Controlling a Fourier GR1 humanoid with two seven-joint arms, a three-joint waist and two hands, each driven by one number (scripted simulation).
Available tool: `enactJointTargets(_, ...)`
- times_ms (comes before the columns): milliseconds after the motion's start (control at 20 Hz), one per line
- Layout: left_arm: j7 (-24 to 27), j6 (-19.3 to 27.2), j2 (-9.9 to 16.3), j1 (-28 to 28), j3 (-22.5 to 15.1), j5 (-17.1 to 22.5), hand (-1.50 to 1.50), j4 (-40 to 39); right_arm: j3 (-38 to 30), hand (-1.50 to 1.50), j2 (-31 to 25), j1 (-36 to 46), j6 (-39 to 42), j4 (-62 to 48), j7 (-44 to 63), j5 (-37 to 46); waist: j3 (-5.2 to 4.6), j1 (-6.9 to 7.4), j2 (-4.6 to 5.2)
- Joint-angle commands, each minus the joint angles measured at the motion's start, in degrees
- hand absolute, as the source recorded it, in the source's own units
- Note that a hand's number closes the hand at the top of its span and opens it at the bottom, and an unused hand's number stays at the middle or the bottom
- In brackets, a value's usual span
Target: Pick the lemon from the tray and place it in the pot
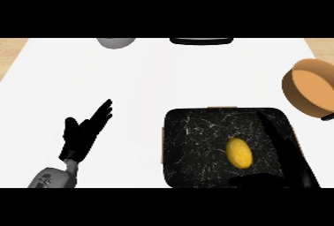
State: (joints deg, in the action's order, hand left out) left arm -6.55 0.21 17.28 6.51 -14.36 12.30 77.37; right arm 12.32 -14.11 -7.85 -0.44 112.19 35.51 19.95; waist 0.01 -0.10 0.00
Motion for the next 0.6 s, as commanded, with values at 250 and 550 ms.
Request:
enactJointTargets(250, -1.6, -4.0, -0.2, -3.9, 3.4, -2.0, 0.00, 4.8, -6.7, -1.50, 0.8, -3.0, 2.7, -3.7, -10.5, -4.6, 0.00, 0.08, -0.05)
enactJointTargets(550, -0.5, -2.4, -3.4, -2.0, 2.3, -3.7, 0.00, 0.9, -7.7, -1.50, 5.1, -4.2, 2.7, -8.6, -20.9, -12.2, 0.01, -0.05, -0.01)
